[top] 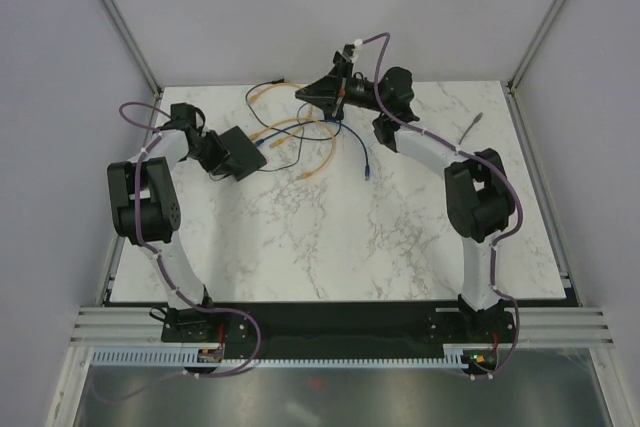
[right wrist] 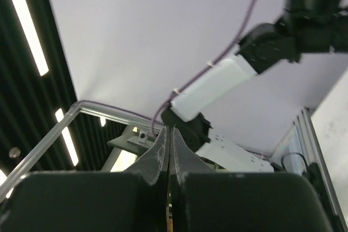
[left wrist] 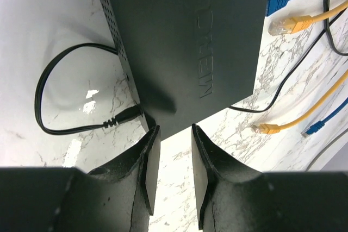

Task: Pull the plug from the switch port

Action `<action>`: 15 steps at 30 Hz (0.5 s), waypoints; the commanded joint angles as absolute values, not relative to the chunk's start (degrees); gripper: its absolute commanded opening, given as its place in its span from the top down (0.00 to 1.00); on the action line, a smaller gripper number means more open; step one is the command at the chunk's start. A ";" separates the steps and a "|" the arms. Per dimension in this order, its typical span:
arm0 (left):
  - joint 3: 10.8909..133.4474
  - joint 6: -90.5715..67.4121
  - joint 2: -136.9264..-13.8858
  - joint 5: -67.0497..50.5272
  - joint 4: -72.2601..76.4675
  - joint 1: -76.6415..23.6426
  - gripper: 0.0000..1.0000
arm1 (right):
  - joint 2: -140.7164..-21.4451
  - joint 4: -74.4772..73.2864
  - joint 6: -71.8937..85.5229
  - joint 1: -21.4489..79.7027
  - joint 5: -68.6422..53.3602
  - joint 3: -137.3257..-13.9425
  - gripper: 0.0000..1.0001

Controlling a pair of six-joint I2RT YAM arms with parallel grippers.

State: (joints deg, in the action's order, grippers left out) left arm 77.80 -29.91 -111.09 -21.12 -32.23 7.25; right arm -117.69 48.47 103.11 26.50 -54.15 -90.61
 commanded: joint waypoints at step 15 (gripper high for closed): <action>79.19 -28.64 -107.66 -21.18 -31.74 6.77 0.63 | -113.81 -19.86 51.52 15.46 -40.88 -99.39 0.80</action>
